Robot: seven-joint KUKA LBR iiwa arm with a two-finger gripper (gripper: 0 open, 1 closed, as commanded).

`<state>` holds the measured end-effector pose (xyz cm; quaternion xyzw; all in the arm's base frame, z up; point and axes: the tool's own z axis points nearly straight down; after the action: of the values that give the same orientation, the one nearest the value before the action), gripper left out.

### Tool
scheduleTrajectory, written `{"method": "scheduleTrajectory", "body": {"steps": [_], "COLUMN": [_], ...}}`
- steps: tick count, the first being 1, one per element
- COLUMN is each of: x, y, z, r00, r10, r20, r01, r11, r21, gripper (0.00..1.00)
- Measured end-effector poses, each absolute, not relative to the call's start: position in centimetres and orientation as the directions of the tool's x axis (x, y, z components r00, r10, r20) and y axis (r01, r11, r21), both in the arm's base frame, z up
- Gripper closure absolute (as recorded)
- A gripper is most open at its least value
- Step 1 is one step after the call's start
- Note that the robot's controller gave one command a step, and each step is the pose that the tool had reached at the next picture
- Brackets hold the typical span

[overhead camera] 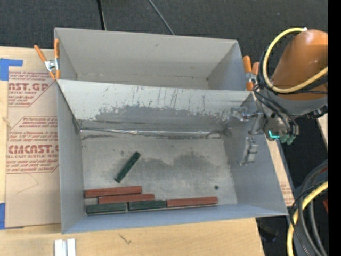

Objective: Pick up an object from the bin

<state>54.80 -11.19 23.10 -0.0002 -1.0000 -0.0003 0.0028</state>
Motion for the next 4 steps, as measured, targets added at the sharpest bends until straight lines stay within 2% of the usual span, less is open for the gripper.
{"method": "scheduleTrajectory", "body": {"steps": [1, 2, 3, 4], "x": [54.9, 54.2, 53.0, 50.0], "y": [-11.2, -11.1, -11.3, -12.4], "z": [23.4, 23.1, 18.5, 12.5], "r00": [-1.000, -0.995, -0.981, -1.000], "r10": [0.000, -0.097, -0.195, -0.031], "r20": [0.001, -0.004, -0.009, -0.003], "r01": [0.000, -0.097, -0.195, -0.031], "r11": [1.000, 0.995, 0.981, 1.000], "r21": [0.000, -0.001, -0.003, 0.000], "gripper": [0.00, 0.00, 0.00, 0.00]}}
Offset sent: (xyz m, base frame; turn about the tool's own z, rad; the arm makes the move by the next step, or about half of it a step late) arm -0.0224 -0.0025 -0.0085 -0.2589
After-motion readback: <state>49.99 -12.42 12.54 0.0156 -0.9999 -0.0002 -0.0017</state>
